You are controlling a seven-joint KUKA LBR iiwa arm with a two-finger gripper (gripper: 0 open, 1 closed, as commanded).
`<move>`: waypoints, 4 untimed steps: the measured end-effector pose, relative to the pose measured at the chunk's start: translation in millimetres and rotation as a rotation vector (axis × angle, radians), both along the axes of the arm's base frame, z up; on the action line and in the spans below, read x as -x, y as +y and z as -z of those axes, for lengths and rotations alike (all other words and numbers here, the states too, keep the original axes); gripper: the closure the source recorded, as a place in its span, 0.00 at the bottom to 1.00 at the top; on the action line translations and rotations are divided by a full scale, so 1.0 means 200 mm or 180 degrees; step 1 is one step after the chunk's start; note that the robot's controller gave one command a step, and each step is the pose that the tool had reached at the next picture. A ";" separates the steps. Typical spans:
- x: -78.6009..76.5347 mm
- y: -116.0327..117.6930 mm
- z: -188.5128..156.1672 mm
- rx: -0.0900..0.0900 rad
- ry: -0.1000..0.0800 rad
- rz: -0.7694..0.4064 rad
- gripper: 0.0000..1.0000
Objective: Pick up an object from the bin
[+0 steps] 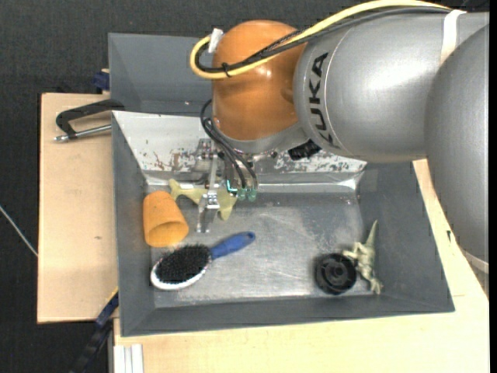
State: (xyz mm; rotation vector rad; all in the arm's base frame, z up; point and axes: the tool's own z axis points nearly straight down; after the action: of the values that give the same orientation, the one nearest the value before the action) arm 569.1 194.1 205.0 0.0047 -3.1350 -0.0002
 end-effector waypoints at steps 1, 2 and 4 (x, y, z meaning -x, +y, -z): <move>0.19 -0.14 0.29 0.0000 -0.0006 -0.0594 0.00; 0.22 -0.06 0.66 0.0005 -0.0013 -0.0832 0.00; 0.16 -0.11 0.03 -0.0011 -0.0062 -0.0738 1.00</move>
Offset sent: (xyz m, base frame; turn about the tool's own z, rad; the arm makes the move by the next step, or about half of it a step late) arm -0.0363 -0.0291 -0.0578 -0.1864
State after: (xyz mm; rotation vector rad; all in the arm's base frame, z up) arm 537.2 171.4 198.9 0.3696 -3.1329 -0.0045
